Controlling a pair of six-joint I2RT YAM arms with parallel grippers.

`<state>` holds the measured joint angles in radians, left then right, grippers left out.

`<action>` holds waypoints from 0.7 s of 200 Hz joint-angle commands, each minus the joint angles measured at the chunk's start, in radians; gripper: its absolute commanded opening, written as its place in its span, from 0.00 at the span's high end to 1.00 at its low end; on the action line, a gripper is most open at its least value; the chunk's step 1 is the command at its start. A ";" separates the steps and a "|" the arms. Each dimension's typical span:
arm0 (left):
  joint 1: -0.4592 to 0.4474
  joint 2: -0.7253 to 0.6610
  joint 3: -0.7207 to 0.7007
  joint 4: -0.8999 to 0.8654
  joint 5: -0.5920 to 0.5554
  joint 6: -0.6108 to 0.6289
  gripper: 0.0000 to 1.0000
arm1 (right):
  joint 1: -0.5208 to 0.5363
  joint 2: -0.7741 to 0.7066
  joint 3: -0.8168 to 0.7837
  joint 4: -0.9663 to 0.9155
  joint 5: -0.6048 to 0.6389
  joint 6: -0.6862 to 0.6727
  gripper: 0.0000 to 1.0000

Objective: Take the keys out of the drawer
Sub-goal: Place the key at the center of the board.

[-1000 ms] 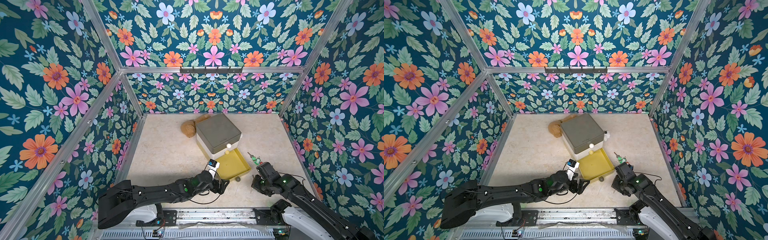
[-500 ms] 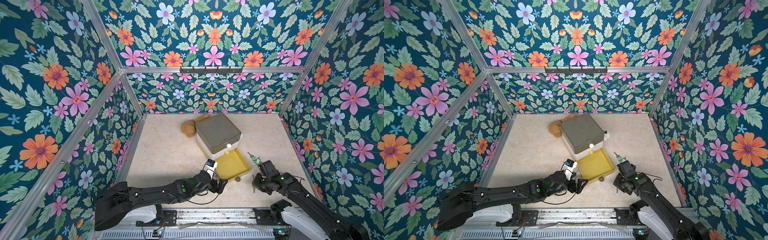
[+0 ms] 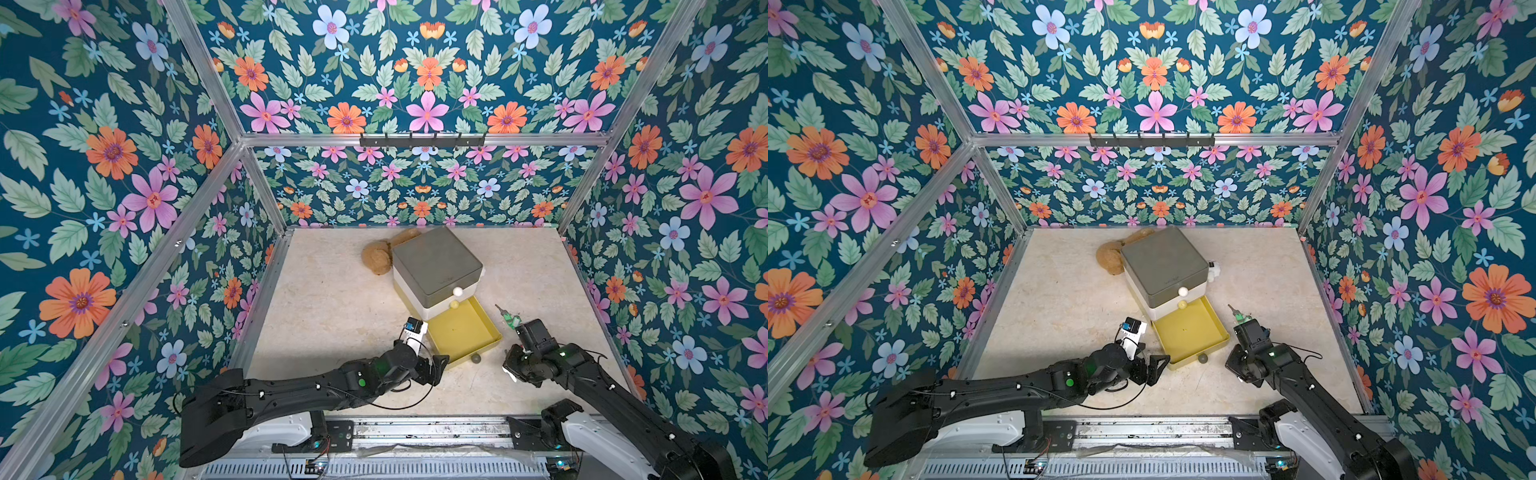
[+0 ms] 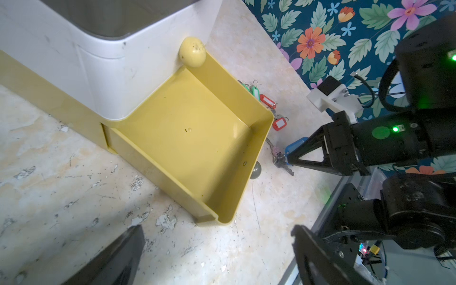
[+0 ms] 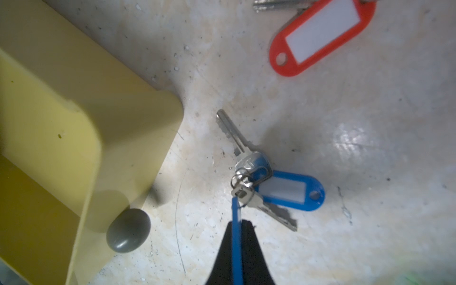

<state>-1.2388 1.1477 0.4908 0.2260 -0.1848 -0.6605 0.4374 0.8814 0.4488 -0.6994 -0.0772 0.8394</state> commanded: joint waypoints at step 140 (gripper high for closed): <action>-0.001 -0.033 0.005 -0.041 -0.066 -0.013 0.01 | -0.003 0.010 0.020 0.025 -0.006 -0.016 0.58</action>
<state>-1.2388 1.1221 0.4908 0.1909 -0.2291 -0.6743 0.4355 0.8883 0.4603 -0.6807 -0.0814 0.8360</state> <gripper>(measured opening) 0.995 0.414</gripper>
